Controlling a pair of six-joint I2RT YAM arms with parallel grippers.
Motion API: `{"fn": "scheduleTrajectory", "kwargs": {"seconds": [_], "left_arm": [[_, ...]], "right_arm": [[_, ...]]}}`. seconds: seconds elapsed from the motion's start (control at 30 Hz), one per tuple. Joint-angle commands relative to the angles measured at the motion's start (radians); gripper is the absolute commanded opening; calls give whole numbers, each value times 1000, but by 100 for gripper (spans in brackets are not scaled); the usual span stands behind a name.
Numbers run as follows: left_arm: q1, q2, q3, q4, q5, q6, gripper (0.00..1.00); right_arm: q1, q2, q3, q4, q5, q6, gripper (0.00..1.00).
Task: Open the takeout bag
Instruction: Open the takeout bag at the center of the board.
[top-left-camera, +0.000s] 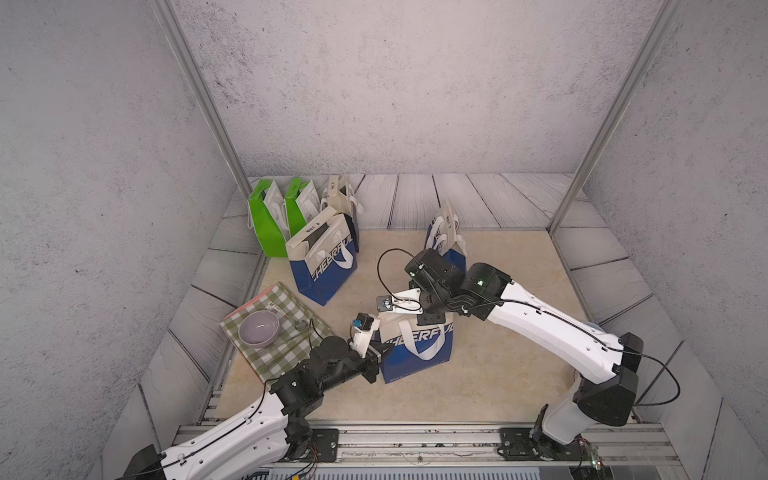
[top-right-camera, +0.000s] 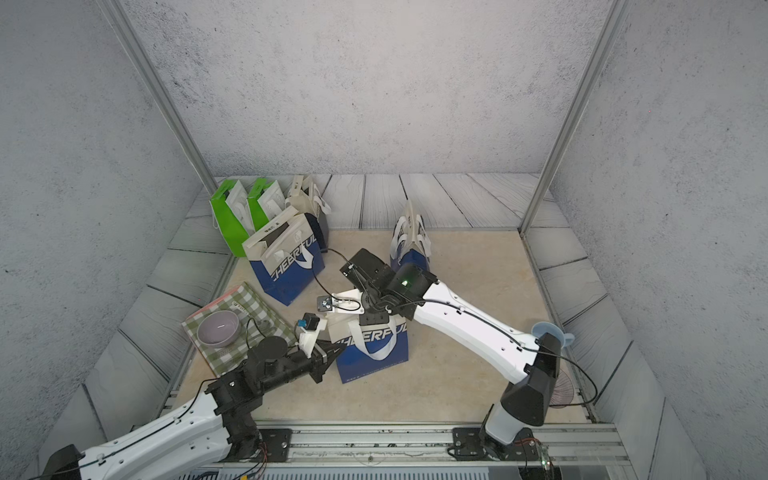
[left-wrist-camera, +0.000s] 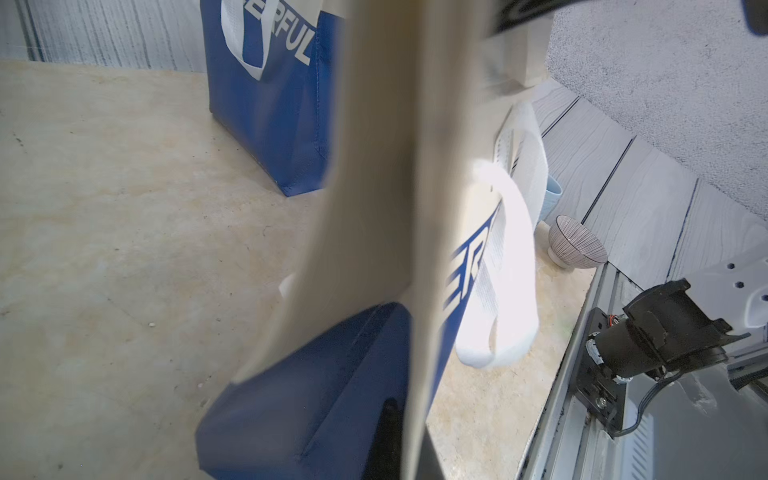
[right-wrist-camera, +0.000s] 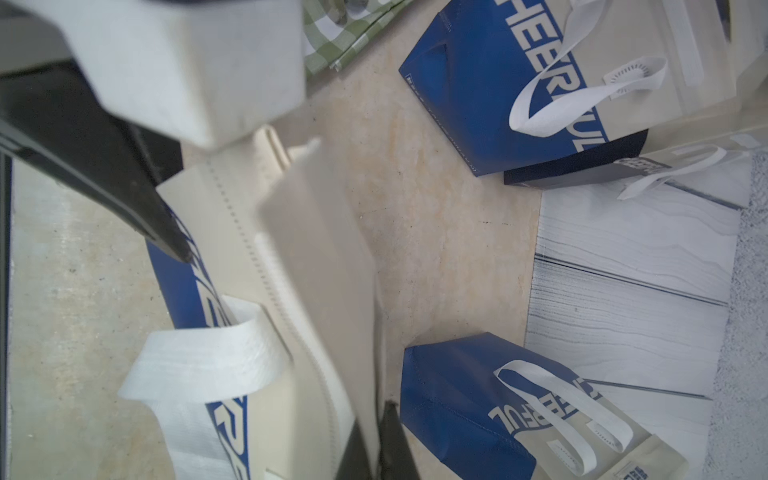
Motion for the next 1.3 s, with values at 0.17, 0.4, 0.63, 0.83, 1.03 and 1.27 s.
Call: {"fn": "scheduleTrajectory", "kwargs": {"seconds": [0.17, 0.4, 0.63, 0.83, 1.03, 1.27], "left_arm": [[-4, 8, -10, -36, 2, 5, 0], [-4, 17, -8, -33, 2, 3, 0], [-4, 19, -8, -36, 1, 2, 0], [-4, 17, -6, -38, -1, 3, 0], [-4, 19, -6, -36, 0, 4, 0], [-3, 23, -7, -31, 0, 6, 0]], "right_arm": [[-14, -147, -140, 113, 36, 58, 22], [-14, -203, -227, 176, 34, 60, 21], [-15, -231, -269, 225, 5, 52, 20], [-13, -266, -331, 290, -31, 28, 21], [-10, -313, -411, 398, -30, 8, 24], [-2, -345, -494, 525, 12, 5, 24]]}}
